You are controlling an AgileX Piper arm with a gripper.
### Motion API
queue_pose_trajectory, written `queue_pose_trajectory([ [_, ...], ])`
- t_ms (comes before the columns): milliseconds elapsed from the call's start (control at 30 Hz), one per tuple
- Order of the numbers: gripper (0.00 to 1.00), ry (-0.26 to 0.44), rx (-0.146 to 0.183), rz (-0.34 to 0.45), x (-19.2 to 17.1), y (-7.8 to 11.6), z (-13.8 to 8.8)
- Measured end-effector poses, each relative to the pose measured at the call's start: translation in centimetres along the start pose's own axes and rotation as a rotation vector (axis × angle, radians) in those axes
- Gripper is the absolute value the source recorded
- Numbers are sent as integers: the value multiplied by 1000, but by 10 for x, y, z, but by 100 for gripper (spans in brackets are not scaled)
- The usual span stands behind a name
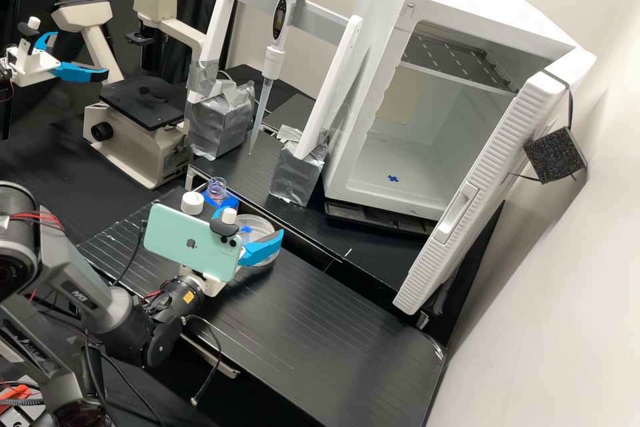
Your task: Close the lid
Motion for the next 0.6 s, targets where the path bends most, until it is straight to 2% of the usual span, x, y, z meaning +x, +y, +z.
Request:
queue_pose_trajectory([
  [167, 0, -28, 22, 29, 1, 2, 4],
  [433, 0, -41, 42, 35, 2, 1, 7],
  [600, 0, -40, 43, 35, 2, 1, 7],
])
